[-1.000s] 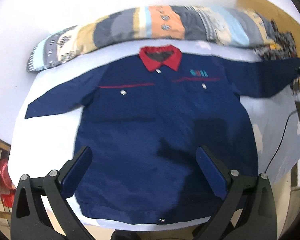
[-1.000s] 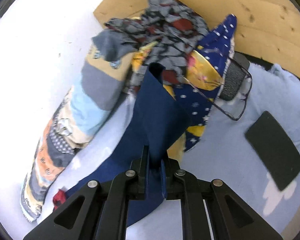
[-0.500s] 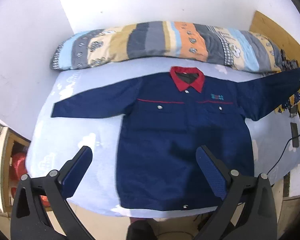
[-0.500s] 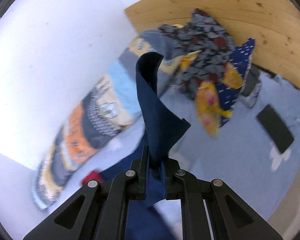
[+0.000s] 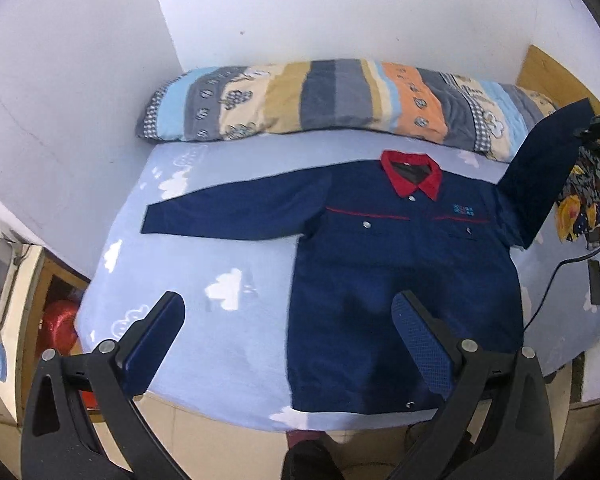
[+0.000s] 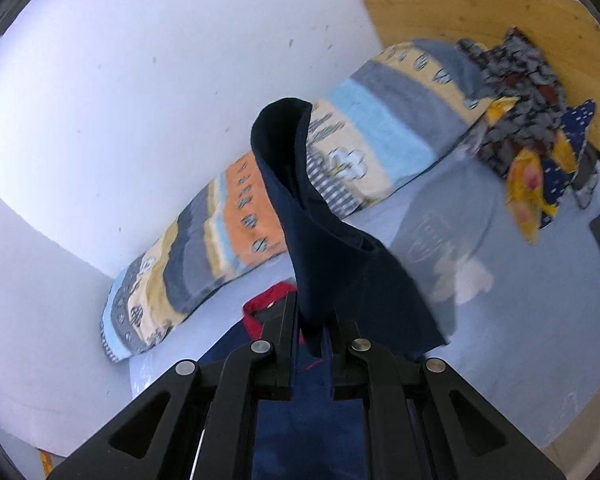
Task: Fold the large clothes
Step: 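Lift the sleeve with the right tool and lay it across the jacket body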
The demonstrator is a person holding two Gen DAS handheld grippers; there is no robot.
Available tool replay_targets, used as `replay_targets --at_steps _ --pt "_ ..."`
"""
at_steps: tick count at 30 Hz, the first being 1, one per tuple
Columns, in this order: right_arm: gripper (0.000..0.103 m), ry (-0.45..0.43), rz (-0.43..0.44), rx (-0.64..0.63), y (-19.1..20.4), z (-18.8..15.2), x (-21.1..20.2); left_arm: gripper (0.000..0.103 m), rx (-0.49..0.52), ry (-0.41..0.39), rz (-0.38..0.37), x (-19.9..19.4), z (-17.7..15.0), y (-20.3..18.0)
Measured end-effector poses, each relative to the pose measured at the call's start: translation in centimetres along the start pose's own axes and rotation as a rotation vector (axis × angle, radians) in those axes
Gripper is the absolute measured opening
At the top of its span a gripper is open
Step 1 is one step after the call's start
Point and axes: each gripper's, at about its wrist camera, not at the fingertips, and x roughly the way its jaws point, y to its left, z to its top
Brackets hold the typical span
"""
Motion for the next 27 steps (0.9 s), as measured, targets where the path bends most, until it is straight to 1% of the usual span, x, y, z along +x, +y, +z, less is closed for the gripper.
replay_targets --at_steps 5,9,14,15,21,26,27 --pt "0.010 0.055 0.037 -0.030 4.5 -3.7 3.5 0.103 -0.048 -0.003 0.026 -0.1 -0.7 3.1" --pt "0.010 0.115 0.062 -0.068 8.5 -8.3 7.4 0.103 -0.092 0.009 0.030 0.1 -1.9 5.0" --pt "0.010 0.182 0.068 -0.106 13.0 -14.1 12.8 0.103 -0.104 0.052 0.023 1.2 -3.5 6.0" --pt "0.010 0.193 0.067 -0.113 13.4 -15.0 13.7 0.103 -0.100 0.059 0.025 1.5 -3.7 6.0" --pt "0.010 0.258 -0.002 -0.168 15.6 -20.4 20.1 0.103 -0.073 0.081 0.005 2.8 -4.4 6.0" --pt "0.010 0.318 -0.067 -0.183 15.8 -24.3 24.8 0.103 -0.062 0.099 -0.003 3.7 -4.8 6.2" --pt "0.010 0.327 -0.078 -0.183 15.6 -24.7 25.4 0.103 -0.064 0.104 -0.007 3.9 -4.9 6.3"
